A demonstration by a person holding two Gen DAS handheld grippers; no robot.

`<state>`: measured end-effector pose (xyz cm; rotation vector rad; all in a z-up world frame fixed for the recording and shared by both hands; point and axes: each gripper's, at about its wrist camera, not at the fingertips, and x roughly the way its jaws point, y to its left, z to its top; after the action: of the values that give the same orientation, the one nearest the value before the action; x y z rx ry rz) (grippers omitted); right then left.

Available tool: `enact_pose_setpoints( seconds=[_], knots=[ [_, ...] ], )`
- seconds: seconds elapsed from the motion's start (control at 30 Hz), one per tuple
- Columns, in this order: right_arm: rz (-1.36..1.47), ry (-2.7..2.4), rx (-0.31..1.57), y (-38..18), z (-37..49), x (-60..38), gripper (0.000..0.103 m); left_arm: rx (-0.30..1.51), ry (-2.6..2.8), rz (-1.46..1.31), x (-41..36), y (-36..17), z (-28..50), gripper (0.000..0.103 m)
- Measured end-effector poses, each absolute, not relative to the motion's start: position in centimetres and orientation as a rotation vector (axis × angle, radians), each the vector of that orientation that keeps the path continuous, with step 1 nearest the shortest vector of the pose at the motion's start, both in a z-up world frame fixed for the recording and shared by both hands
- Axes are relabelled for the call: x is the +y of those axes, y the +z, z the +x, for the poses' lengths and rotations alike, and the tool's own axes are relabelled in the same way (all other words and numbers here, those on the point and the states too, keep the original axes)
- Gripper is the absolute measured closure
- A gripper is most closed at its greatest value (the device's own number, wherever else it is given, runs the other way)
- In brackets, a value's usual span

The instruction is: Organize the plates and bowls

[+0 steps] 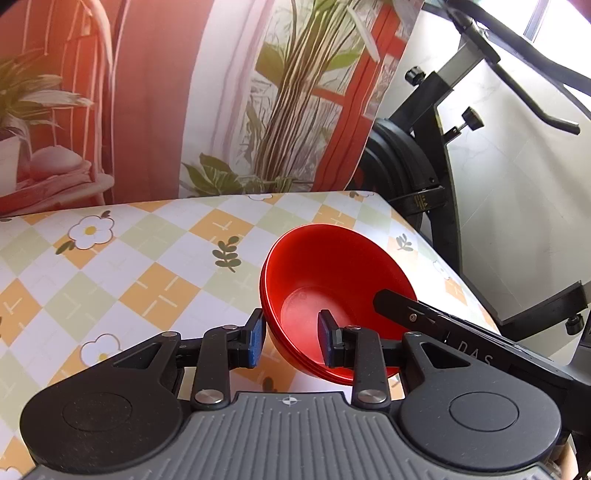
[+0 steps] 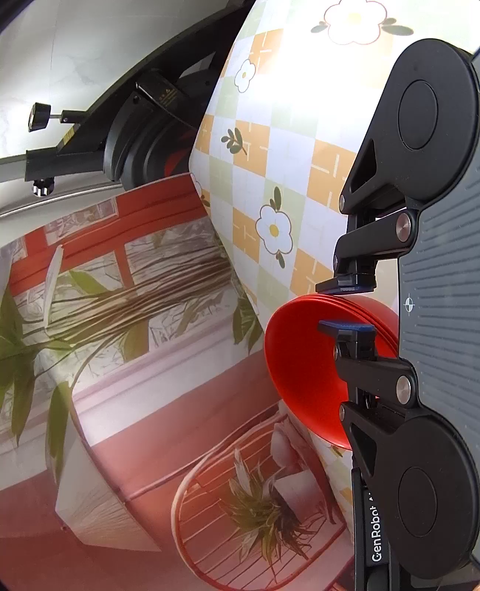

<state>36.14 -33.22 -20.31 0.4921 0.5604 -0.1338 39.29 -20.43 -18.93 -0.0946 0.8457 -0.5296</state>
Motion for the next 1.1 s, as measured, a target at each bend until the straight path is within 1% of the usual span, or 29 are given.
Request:
enact_pose_setpoints(
  seconds=[0.47, 0.7, 1.1],
  knots=[
    [0.456, -0.065, 0.533, -17.5, 32.7, -27.1, 0.090, 0.814, -0.463, -0.088, -15.2, -16.6, 34.0, 0.071],
    [0.446, -0.032, 0.531, -16.6, 31.0, -24.6, 0.090, 0.803, -0.435, -0.129, -12.4, -16.0, 31.6, 0.071],
    [0.441, -0.009, 0.525, -15.3, 27.5, -22.0, 0.090, 0.750, -0.402, -0.171, -9.9, -15.0, 27.5, 0.071]
  ],
)
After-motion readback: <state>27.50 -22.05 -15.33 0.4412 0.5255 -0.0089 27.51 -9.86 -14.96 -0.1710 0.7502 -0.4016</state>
